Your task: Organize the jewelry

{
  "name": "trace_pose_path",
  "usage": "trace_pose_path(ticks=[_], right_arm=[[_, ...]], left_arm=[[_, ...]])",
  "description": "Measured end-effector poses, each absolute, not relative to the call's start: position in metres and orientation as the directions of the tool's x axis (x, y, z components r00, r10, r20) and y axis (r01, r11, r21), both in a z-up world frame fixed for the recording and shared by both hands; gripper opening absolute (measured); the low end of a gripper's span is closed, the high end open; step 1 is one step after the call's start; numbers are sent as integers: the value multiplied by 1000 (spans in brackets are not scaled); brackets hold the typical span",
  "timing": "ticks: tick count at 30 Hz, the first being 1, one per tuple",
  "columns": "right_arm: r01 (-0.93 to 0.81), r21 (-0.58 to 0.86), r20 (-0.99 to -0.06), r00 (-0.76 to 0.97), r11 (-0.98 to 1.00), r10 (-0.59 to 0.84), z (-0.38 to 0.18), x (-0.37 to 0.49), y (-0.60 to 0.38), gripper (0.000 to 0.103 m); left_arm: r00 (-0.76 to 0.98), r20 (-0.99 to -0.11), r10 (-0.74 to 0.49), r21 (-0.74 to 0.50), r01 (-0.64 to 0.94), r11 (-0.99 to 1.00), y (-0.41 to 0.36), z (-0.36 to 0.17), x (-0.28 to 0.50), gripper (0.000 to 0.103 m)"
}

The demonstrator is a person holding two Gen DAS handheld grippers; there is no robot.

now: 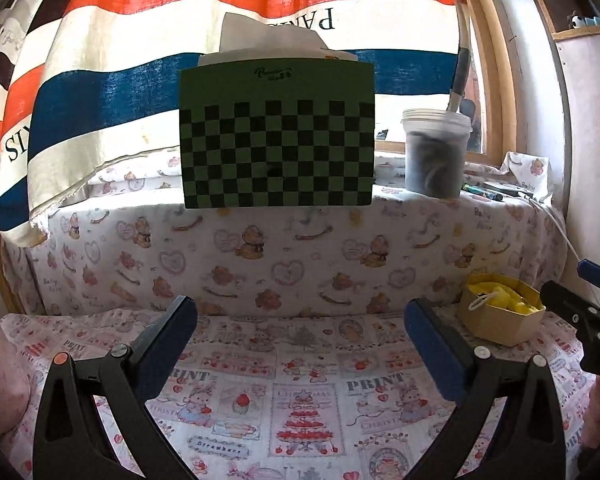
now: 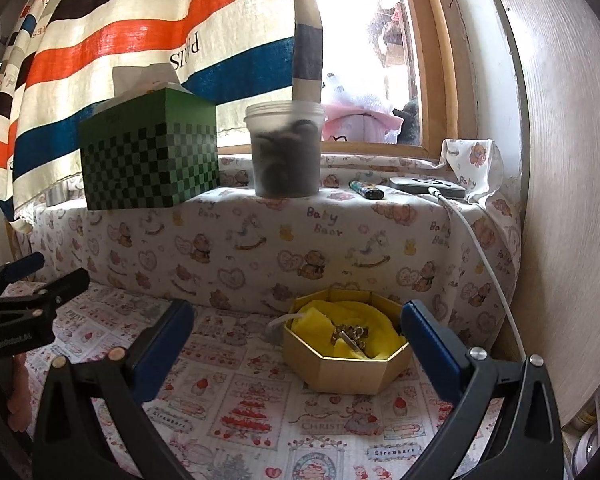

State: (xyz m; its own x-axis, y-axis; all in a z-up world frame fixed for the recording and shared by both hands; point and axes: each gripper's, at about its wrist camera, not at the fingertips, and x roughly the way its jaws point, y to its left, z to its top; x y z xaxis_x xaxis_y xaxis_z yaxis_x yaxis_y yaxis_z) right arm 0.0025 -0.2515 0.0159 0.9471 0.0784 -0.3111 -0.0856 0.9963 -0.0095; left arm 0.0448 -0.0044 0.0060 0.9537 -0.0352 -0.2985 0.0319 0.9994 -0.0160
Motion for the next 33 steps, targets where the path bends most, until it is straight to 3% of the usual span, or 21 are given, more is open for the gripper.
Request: trace_pose_path(ticks=[33], right_arm=[[-87,-5,-315,946,996,81,16,4,-252,103]], left_arm=[[953,-301,-30,-4,30,1000,-4,6,46,103]])
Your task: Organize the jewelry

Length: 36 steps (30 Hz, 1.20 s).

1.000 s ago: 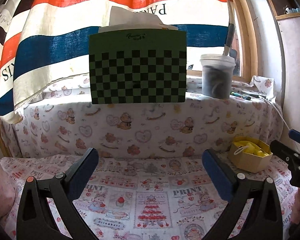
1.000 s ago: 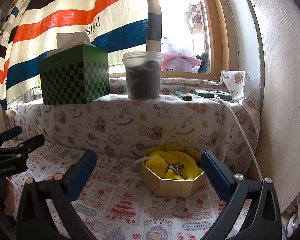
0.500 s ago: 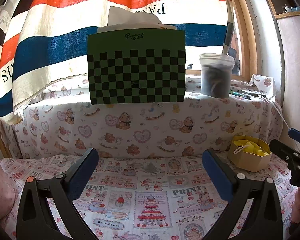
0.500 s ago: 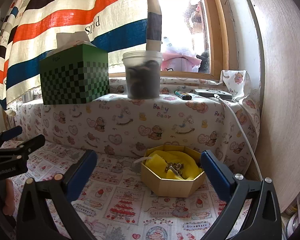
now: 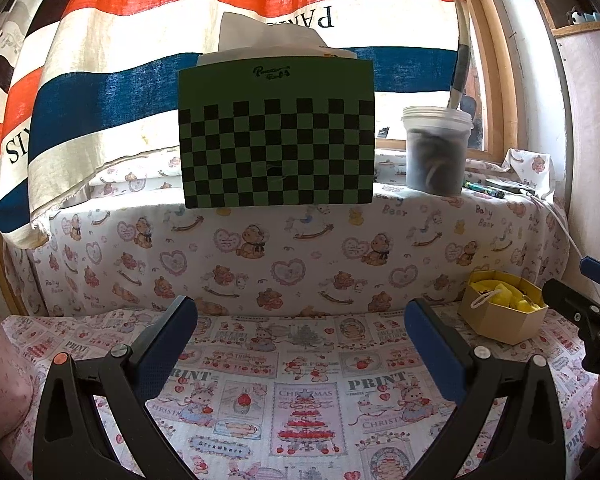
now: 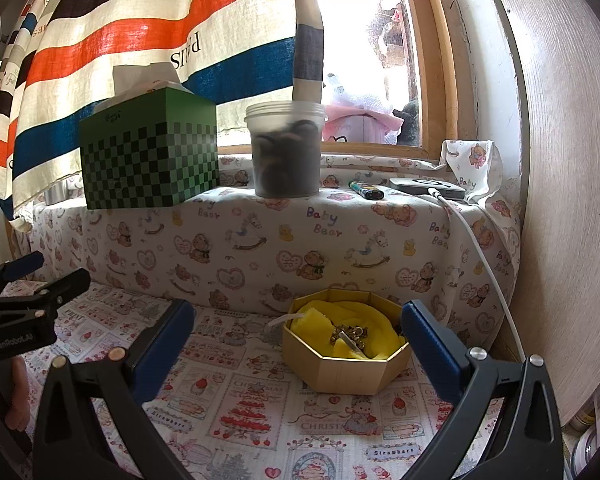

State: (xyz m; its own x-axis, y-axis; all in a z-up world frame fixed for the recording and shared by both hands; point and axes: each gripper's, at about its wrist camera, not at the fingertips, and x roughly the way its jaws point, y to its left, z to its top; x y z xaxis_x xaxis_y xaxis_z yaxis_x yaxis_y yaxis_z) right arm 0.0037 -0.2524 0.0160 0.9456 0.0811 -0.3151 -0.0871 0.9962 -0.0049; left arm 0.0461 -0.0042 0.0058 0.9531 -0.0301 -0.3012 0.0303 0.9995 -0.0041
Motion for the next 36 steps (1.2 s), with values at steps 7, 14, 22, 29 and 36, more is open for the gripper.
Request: trace_pose_path(ticks=[7,14,22,29,36], right_arm=[[-88,-5,-316,945,996,82,16,3,-252,103],[-89,-6,-315,945,996,83,16,4,-252,103],[-91,-6,-315,945,996,85,16,4,-252,103],[-90,-6,-316,945,996,83,16,4,-252,103],[-88,-7,-316,945,996,81,16,4,-252,103]], left_arm=[[953,-303,-22,-2,23,1000,-4,6,46,103],[953,-303,-22,-2,22,1000,-4,6,46,103],[954,-301,-12,-4,11,1000,-3,6,45,103],[953,-302,-11,-3,10,1000,-4,6,45,103],[954,-301,-13,-1,13,1000,-4,6,45,103]])
